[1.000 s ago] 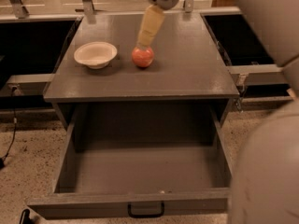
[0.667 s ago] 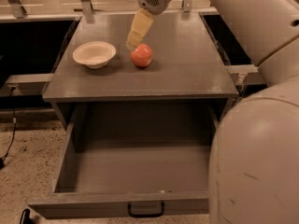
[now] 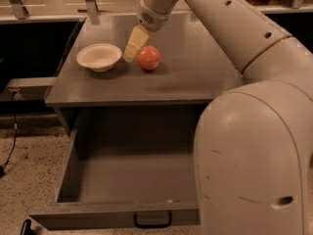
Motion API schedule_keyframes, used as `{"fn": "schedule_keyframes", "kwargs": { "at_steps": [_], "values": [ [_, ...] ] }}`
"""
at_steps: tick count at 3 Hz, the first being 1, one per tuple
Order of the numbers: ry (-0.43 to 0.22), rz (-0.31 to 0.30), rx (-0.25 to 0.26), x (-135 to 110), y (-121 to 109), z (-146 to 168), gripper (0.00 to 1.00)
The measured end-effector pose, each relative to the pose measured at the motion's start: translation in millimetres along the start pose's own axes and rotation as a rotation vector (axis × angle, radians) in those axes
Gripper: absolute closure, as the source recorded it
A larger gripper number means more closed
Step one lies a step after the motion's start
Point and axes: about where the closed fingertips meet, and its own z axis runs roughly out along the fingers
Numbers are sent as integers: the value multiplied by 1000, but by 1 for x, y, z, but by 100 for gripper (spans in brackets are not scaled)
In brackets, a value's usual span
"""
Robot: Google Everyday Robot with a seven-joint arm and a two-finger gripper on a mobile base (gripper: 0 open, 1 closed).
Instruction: Place apple into top drawer
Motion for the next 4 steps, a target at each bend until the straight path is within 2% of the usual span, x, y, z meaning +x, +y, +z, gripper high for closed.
{"fn": "schedule_keyframes", "kwargs": {
  "at_steps": [1, 2, 3, 4],
  "values": [
    [29, 46, -27, 8, 3, 30, 0],
    [64, 80, -35, 18, 6, 54, 18],
    [87, 124, -26, 33, 2, 66, 42],
    [-37, 118, -63, 31, 5, 59, 65]
  ]
}}
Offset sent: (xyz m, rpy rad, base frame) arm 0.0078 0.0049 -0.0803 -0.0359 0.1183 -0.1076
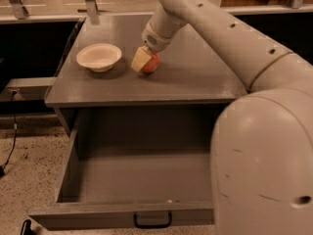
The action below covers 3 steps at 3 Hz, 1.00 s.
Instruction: Place apple into top drawer
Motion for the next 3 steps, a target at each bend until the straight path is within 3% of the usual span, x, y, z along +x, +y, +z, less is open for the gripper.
{"fn": "schedule_keyframes", "kwargs": {
  "at_steps": [1, 2, 3],
  "values": [
    [-264, -65, -90, -11, 24, -26, 88],
    [-494, -73, -165, -4, 54, -33, 100],
    [-622, -155, -278, 39, 127, -42, 100]
  ]
}}
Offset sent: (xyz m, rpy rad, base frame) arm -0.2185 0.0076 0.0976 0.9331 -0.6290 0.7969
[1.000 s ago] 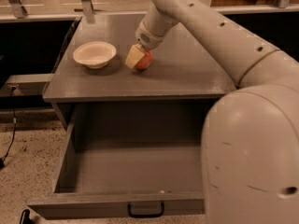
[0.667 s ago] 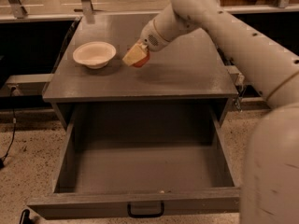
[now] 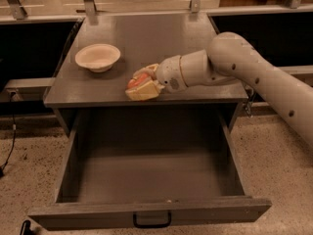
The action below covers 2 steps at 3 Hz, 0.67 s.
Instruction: Place apple into top drawer
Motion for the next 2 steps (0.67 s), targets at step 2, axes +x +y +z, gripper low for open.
{"fn": "schedule_keyframes", "kwargs": {
  "at_steps": [2],
  "values": [
    [-8, -38, 13, -3, 2, -8, 100]
  ]
}}
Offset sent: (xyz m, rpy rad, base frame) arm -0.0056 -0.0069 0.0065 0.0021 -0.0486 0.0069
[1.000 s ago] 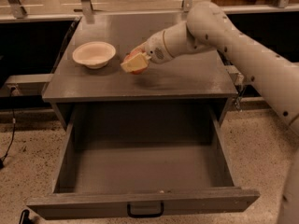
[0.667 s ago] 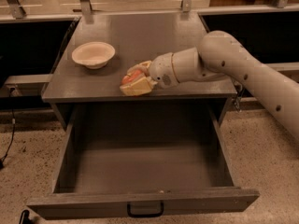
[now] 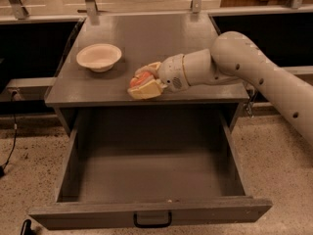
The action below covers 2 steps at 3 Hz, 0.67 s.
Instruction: Place apple into top drawer
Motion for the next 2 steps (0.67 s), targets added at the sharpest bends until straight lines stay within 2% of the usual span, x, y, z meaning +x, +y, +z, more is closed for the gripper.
{"fn": "schedule_keyframes", "kwargs": {
  "at_steps": [1, 2],
  "values": [
    [6, -81, -34, -1, 7, 3, 100],
    [50, -215, -122, 20, 44, 10, 100]
  ]
}}
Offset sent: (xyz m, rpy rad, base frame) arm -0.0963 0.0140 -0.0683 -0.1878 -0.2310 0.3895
